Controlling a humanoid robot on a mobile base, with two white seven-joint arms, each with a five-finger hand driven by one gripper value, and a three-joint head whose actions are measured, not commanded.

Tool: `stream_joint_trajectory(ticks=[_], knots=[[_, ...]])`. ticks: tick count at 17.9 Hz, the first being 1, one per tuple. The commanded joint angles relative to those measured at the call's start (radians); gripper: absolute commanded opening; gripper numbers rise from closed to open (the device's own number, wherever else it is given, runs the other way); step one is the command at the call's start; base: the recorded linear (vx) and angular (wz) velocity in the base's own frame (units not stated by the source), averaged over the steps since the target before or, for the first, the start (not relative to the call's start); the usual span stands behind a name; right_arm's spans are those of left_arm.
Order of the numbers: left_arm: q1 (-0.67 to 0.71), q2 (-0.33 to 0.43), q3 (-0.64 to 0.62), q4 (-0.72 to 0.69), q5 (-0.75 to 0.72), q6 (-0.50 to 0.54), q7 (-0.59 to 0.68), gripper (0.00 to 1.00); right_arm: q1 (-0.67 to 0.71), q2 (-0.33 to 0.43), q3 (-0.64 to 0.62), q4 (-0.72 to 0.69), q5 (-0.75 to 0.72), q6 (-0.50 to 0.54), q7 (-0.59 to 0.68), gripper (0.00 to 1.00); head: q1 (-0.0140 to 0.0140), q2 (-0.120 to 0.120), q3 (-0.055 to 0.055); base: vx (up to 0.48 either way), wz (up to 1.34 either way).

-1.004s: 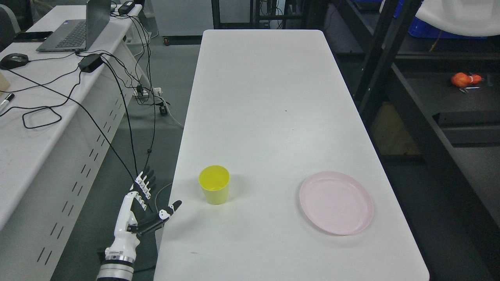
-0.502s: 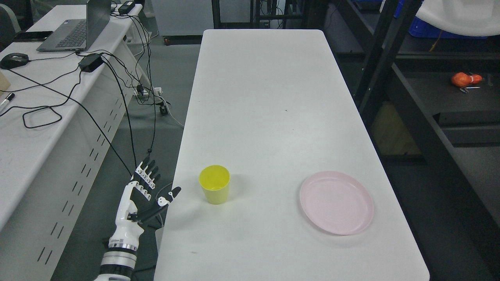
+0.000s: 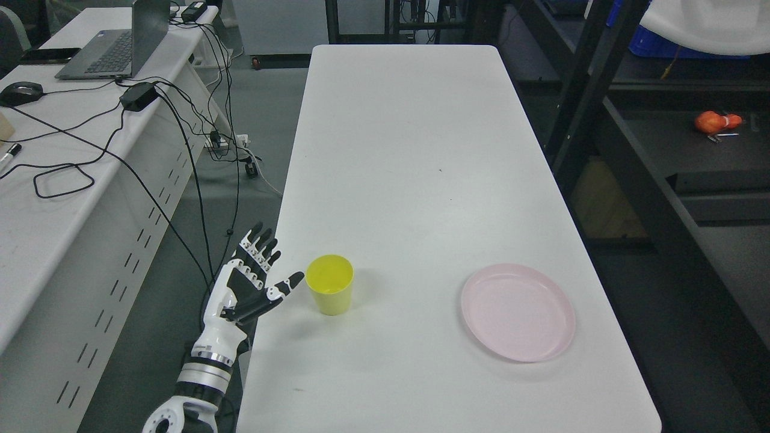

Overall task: Place yellow IKEA cup on middle right shelf
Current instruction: 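Close the left hand fingers around the yellow cup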

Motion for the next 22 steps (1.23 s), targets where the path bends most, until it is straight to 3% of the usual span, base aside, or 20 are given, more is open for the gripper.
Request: stream_joint_trajectory(ticks=[1, 14, 22], knots=[[-0.017, 0.017, -0.077, 0.024, -0.050, 0.016, -0.018, 0.99, 0.014, -0.017, 0.017, 0.000, -0.025, 0.001, -0.001, 1.00, 0.0000, 0.000, 0.000, 0.000, 0.00], [-0.062, 0.017, -0.101, 0.079, -0.224, 0.062, -0.017, 0.99, 0.014, -0.017, 0.017, 0.000, -0.025, 0.001, -0.001, 0.99, 0.0000, 0.000, 0.000, 0.000, 0.00], [-0.111, 0.017, -0.163, 0.165, -0.239, 0.059, -0.017, 0.99, 0.014, -0.017, 0.017, 0.000, -0.025, 0.001, -0.001, 1.00, 0.0000, 0.000, 0.000, 0.000, 0.00]])
